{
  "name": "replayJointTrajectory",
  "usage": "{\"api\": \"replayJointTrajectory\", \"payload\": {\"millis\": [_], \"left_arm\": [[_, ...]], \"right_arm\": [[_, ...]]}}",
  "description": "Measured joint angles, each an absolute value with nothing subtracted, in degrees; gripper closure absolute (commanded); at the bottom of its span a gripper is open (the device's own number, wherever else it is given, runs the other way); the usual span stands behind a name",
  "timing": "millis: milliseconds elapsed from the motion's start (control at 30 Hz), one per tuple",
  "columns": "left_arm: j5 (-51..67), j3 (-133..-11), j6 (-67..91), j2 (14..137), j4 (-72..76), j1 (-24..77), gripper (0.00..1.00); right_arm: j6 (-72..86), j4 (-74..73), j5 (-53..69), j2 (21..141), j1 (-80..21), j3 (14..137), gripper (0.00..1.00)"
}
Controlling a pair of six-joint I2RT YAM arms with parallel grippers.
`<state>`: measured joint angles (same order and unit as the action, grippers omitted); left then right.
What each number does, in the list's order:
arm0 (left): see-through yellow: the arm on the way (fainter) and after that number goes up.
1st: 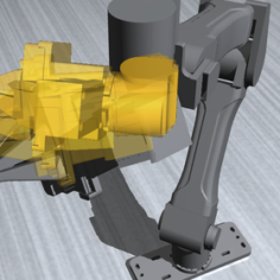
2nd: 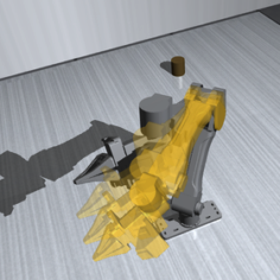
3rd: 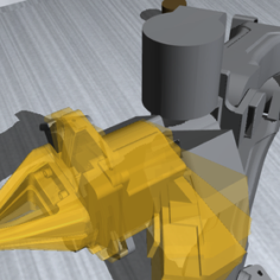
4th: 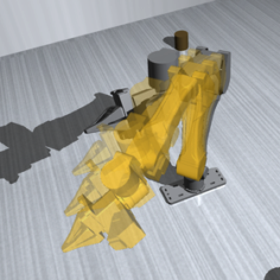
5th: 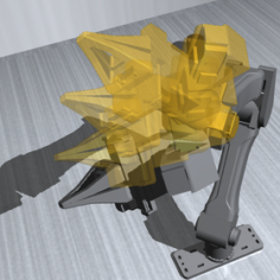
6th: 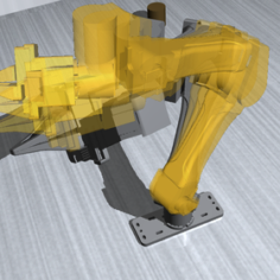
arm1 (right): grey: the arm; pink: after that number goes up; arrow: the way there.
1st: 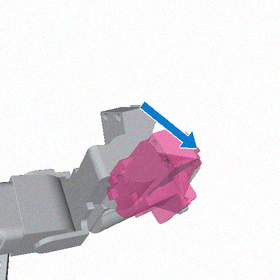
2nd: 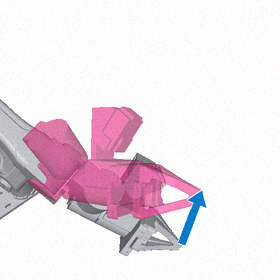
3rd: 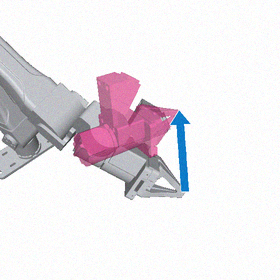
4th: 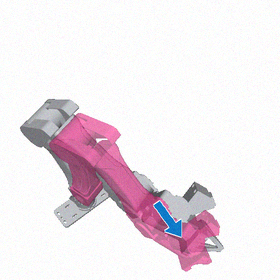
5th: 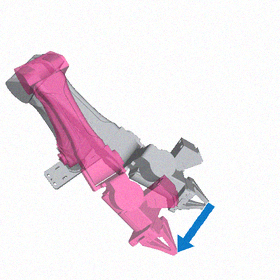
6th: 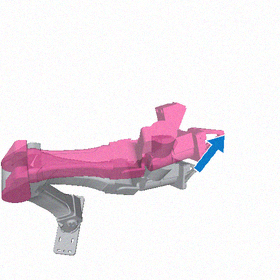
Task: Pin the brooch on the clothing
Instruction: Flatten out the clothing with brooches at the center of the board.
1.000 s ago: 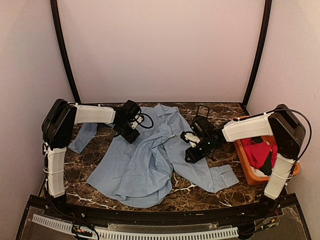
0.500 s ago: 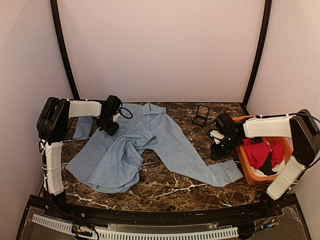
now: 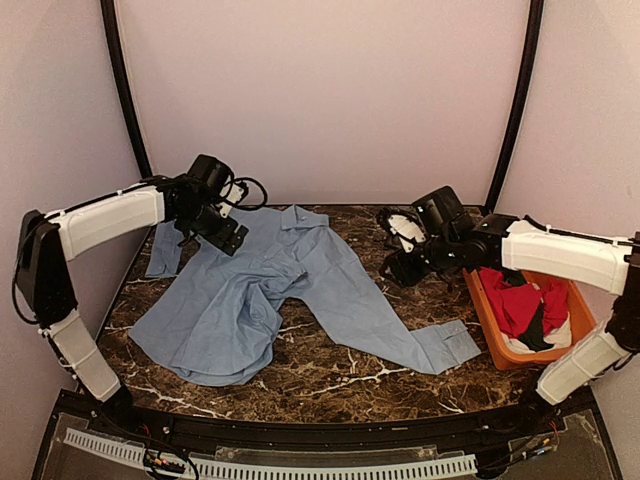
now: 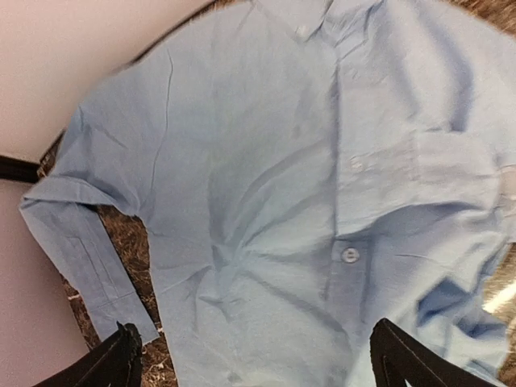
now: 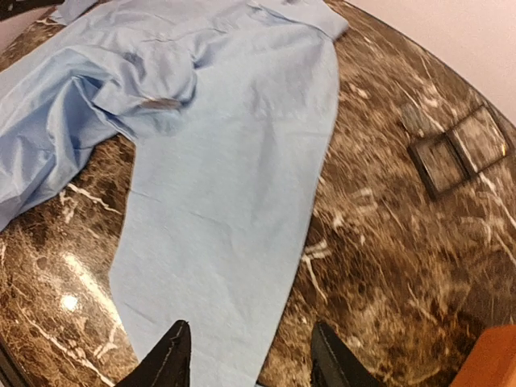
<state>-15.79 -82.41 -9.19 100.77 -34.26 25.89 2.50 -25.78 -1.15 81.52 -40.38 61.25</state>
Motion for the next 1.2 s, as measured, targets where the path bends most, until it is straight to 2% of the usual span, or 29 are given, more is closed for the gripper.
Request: {"api": "replayJointTrajectory", "payload": {"millis": [100, 233, 367, 500, 633, 733, 933, 1200], "left_arm": [[-14.5, -80.4, -8.3, 91.1, -33.0, 29.9, 0.01], [-11.9, -72.6, -5.6, 83.3, -30.0, 32.8, 0.01], [-10.5, -63.5, -2.5, 83.8, -29.5, 32.3, 0.01], [-10.3, -60.8, -0.1, 86.2, -30.2, 32.2, 0.01], [-10.2, -62.7, 0.4, 86.7, -30.6, 31.6, 0.01], [-8.6, -67.3, 0.6, 88.6, -30.8, 28.8, 0.01], [-6.0, -75.6, 0.8, 93.7, -30.0, 22.9, 0.01], [-2.4, -82.0, 1.1, 108.0, -28.0, 21.9, 0.01]], "right_arm": [[1.2, -22.5, 0.4, 85.3, -43.0, 64.1, 0.5], [5.7, -18.0, 9.9, 95.1, -44.9, 69.9, 0.5], [10.7, -16.0, 15.8, 105.9, -47.5, 79.5, 0.5], [13.1, -15.4, 19.0, 117.9, -50.9, 93.4, 0.5], [14.6, -15.7, 22.2, 127.5, -52.6, 103.5, 0.5], [15.4, -16.4, 24.3, 131.7, -52.8, 106.4, 0.5], [15.7, -18.4, 26.0, 133.6, -53.1, 106.9, 0.5], [15.6, -19.3, 27.8, 134.0, -53.6, 107.2, 0.55]]}}
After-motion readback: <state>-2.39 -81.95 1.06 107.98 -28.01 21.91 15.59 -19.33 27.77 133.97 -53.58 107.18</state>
